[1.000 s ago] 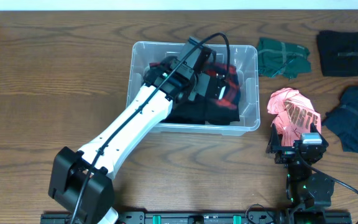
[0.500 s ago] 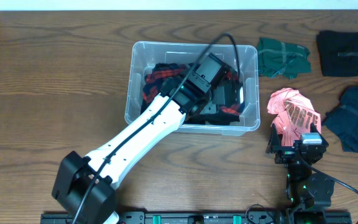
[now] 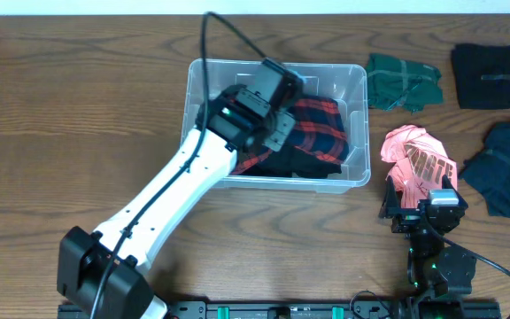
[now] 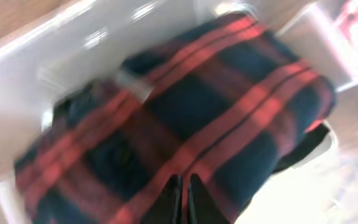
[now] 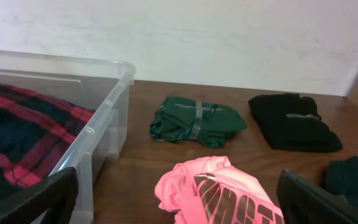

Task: Pack container
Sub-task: 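Release the plaid shirt and retract the left gripper to the left side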

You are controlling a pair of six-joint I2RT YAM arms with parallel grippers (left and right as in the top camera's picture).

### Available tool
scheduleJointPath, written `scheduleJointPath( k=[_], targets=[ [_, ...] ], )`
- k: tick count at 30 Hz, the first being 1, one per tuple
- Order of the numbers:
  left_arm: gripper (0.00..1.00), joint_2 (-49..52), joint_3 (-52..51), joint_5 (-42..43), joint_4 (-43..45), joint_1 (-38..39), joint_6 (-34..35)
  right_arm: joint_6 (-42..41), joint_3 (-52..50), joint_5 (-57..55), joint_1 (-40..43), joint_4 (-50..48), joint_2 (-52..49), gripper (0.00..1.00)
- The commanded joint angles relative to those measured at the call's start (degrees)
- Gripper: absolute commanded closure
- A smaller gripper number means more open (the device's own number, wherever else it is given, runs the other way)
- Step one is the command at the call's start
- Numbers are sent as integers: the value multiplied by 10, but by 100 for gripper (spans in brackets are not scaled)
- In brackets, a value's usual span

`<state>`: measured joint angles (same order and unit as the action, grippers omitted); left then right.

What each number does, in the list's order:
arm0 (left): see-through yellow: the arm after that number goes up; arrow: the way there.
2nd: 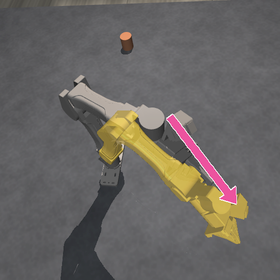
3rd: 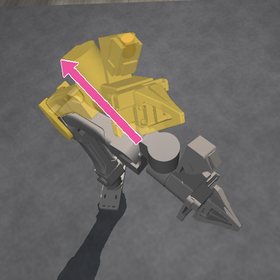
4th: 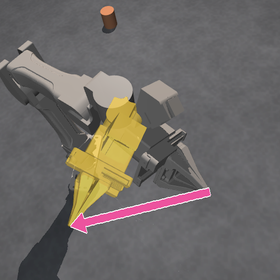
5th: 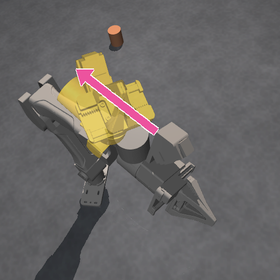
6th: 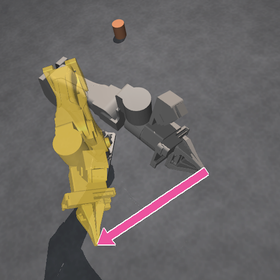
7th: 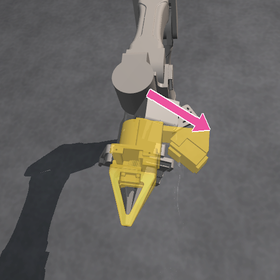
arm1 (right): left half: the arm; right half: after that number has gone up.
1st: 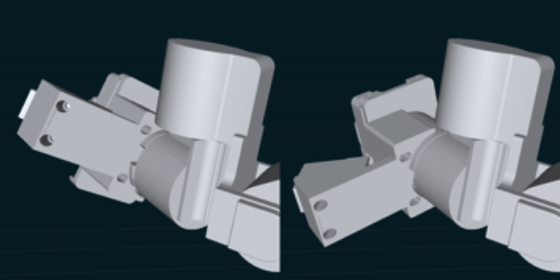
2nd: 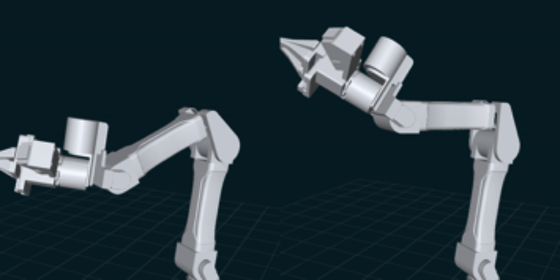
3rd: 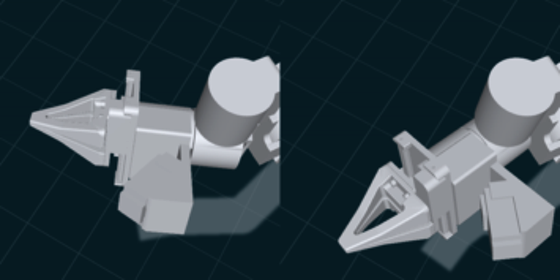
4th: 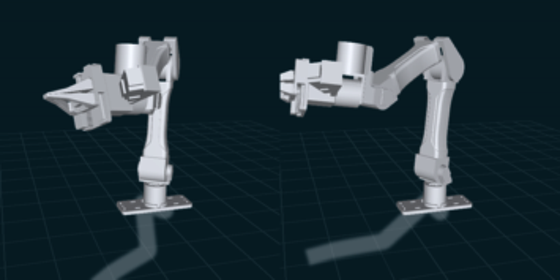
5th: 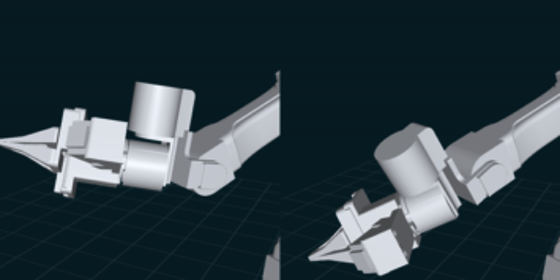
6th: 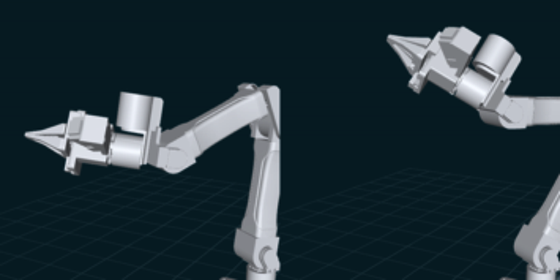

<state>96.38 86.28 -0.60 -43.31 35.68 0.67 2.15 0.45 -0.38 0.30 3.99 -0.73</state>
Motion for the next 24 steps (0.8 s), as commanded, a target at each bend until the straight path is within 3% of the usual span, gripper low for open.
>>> scheduleJointPath(
  k=[1, 11, 19, 24],
  targets=[
    [94, 17, 1, 3, -34, -2, 109, 7, -1, 4, 4, 2, 3, 1],
    [94, 94, -40, 34, -23, 5, 115, 7, -1, 4, 4, 2, 3, 1],
    [94, 184, -47, -3, -1, -4, 102, 7, -1, 4, 4, 2, 3, 1],
    [94, 184, -46, -2, -7, -24, 101, 7, -1, 4, 4, 2, 3, 1]
  ],
)
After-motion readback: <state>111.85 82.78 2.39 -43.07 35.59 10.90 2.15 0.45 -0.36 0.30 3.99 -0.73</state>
